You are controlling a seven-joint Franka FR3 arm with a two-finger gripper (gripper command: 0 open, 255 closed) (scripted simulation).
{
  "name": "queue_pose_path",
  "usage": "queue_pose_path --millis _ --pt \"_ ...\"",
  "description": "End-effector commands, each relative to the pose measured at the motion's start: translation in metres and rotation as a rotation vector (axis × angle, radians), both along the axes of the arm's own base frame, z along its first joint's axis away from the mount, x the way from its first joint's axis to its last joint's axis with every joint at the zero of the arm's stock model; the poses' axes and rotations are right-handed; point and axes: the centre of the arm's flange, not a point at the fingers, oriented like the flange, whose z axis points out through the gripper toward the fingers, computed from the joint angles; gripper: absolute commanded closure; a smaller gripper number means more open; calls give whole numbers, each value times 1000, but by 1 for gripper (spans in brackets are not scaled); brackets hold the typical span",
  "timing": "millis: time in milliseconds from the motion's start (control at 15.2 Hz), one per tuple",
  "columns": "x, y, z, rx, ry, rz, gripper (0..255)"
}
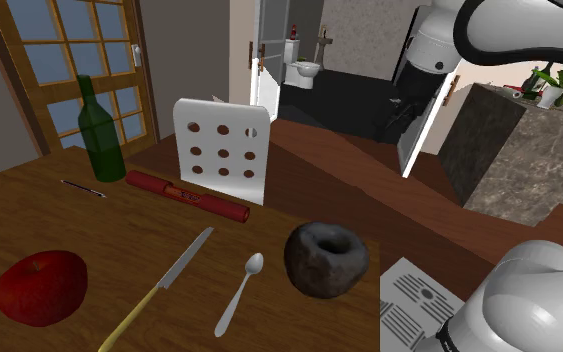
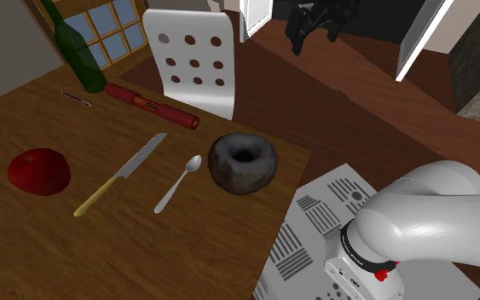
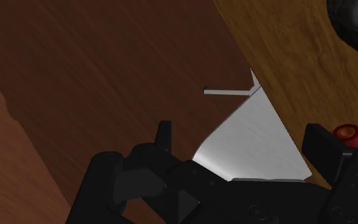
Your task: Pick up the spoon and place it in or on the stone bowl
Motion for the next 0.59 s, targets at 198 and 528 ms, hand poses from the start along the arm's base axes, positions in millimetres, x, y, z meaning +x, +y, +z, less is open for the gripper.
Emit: queue_pose_path --millis 198,528 --pt "-9 33 -22 0 7 -78 0" --pt "-19 90 -58 0 17 -208 0"
